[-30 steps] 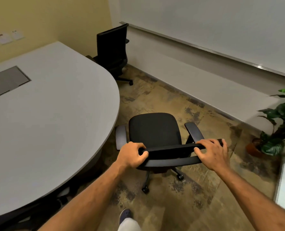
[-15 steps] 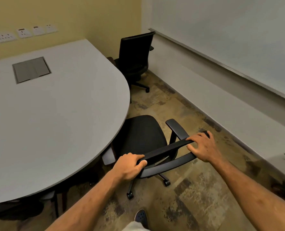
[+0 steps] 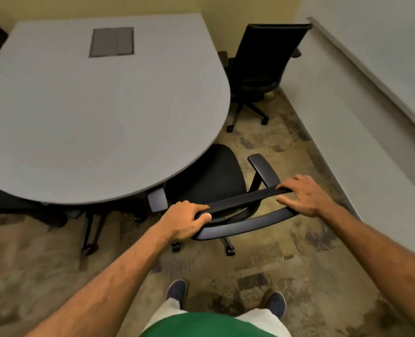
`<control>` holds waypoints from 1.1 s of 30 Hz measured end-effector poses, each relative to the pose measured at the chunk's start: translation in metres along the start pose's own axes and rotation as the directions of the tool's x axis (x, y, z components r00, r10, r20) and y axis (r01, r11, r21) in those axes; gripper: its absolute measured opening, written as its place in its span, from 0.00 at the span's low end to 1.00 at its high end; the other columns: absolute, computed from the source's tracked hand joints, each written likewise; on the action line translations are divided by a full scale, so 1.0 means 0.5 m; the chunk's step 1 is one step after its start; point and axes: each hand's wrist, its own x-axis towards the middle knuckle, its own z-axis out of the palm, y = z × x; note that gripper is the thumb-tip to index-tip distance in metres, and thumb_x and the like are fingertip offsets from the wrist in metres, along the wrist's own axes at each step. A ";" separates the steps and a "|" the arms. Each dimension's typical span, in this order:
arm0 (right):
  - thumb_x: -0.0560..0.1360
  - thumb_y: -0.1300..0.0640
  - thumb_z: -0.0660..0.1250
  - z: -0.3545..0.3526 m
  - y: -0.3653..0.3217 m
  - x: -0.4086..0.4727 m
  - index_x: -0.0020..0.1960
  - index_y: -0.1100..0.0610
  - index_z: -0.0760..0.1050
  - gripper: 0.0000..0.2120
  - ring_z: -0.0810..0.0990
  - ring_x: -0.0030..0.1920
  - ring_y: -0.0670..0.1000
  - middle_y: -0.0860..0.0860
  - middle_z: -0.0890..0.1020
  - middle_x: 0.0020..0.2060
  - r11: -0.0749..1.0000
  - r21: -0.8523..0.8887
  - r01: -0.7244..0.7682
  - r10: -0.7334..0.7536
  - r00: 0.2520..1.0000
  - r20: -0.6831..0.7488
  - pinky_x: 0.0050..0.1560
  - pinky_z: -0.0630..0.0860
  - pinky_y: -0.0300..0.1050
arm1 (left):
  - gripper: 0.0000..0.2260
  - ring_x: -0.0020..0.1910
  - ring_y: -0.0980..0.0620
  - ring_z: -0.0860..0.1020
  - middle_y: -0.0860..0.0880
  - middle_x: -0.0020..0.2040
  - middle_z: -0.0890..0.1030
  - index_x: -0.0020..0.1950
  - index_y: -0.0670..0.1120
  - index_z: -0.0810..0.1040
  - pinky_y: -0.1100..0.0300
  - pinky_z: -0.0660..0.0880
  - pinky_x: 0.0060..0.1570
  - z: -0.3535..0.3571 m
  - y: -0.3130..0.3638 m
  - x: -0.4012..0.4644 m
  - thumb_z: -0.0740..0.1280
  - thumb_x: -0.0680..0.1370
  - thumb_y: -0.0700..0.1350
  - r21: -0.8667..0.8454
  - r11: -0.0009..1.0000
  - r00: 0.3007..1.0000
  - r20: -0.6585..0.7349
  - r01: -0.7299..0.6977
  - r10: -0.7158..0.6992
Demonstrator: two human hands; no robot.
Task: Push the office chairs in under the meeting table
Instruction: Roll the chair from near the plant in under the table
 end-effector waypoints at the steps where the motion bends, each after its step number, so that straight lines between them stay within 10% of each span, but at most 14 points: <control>1: 0.74 0.33 0.56 -0.005 0.026 0.015 0.55 0.45 0.80 0.23 0.74 0.50 0.50 0.42 0.82 0.49 0.999 0.003 0.045 -0.045 0.999 0.014 0.54 0.67 0.50 | 0.24 0.31 0.54 0.75 0.53 0.31 0.78 0.71 0.53 0.76 0.58 0.63 0.32 0.009 0.012 0.007 0.55 0.81 0.62 -0.001 1.000 0.999 -0.017 0.031 -0.032; 33: 0.75 0.29 0.54 -0.100 0.306 0.396 0.51 0.39 0.82 0.23 0.75 0.54 0.46 0.37 0.84 0.49 0.962 -0.039 0.268 -0.269 0.963 -0.003 0.51 0.66 0.55 | 0.21 0.30 0.59 0.76 0.56 0.27 0.77 0.64 0.59 0.81 0.65 0.63 0.31 0.041 0.179 0.265 0.61 0.74 0.62 -0.169 0.891 0.834 -0.314 0.422 -0.454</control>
